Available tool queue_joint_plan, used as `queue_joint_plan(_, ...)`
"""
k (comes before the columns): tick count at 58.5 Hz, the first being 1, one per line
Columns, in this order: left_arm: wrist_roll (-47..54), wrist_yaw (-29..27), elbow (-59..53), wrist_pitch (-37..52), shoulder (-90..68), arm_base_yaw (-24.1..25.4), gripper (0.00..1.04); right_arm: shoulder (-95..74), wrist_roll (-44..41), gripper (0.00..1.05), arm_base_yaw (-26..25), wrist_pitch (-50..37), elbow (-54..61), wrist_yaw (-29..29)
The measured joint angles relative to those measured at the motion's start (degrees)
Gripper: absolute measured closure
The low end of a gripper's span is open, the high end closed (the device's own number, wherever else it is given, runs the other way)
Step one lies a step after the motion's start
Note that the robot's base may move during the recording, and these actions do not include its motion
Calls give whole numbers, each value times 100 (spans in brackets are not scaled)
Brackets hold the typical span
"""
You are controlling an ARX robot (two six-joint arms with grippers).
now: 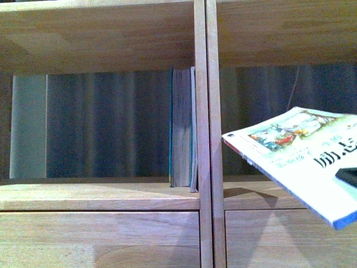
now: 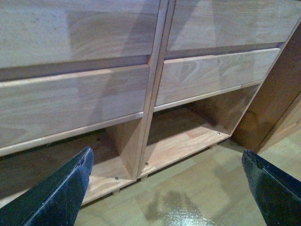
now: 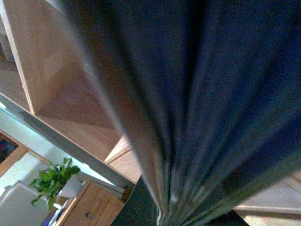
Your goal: Organize books on shelf
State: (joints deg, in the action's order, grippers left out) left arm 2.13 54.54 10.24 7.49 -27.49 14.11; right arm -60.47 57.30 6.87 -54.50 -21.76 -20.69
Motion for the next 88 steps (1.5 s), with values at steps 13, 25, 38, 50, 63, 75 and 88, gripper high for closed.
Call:
queue_joint_plan(13, -772, 385, 601, 1320, -1552, 107, 7, 313, -227, 97, 546, -35, 269, -269)
queue_joint_plan(25, -1762, 238, 1132, 2435, -2868, -201, 7, 612, -350, 97, 927, -68, 382, -133)
queue_joint_plan(38, -3471, 514, 1539, 3716, -3880, -717, 7, 409, -684, 97, 1311, -149, 380, -107)
queue_joint_plan(50, -5366, 625, 1580, 5676, -4457, -1185, 7, -120, -898, 97, 1657, -402, 175, 197)
queue_joint_plan(63, -6645, 503, 1598, 7163, -4765, -1543, 7, -525, -1088, 97, 2463, -498, -146, 439)
queue_joint_plan(75, -6848, 286, 1646, 7191, -4835, -1692, 7, -684, -1191, 97, 3014, -496, -385, 636)
queue_joint_plan(88, -6889, 280, 1648, 7232, -4870, -1764, 22, -883, -1202, 97, 3394, -485, -564, 852)
